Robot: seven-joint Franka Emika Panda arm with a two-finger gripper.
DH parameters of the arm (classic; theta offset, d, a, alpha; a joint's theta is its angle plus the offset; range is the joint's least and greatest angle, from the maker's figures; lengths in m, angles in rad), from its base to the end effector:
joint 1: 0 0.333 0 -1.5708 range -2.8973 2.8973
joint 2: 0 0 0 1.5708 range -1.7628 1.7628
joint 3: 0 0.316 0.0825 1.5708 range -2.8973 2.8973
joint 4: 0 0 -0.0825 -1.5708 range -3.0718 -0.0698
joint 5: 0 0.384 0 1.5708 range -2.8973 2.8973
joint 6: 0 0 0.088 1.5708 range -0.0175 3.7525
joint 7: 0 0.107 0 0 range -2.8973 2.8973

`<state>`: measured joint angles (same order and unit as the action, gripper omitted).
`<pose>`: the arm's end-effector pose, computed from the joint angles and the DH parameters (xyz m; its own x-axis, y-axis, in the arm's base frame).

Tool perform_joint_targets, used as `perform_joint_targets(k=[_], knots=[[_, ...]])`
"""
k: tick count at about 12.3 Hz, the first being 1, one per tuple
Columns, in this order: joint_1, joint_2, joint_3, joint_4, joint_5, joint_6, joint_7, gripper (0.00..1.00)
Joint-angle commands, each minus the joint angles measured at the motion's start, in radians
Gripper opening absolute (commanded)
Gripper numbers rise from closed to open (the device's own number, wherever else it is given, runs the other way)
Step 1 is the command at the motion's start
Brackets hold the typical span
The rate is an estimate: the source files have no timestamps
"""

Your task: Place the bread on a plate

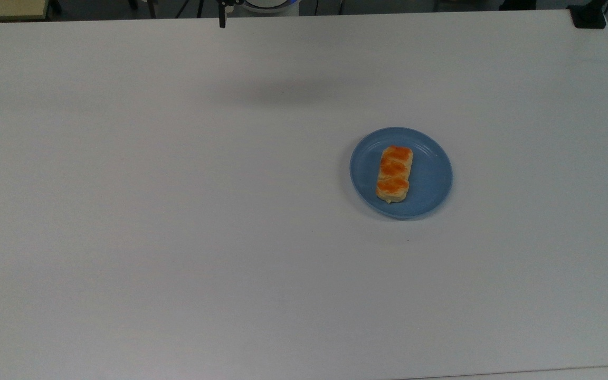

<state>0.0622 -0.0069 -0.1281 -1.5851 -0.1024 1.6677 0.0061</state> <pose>0.5603 -0.0473 0.6310 0.9941 -0.0619 0.0894 -0.0708 -0.9924 0.1008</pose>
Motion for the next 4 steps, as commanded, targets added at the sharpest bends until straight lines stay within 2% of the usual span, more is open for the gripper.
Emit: perform_joint_targets(k=[1,4], knots=[[0.021,-0.031,-0.015,-0.035,0.003,0.009,0.02,1.0],[0.024,-0.025,-0.008,-0.032,0.003,-0.023,0.02,1.0]])
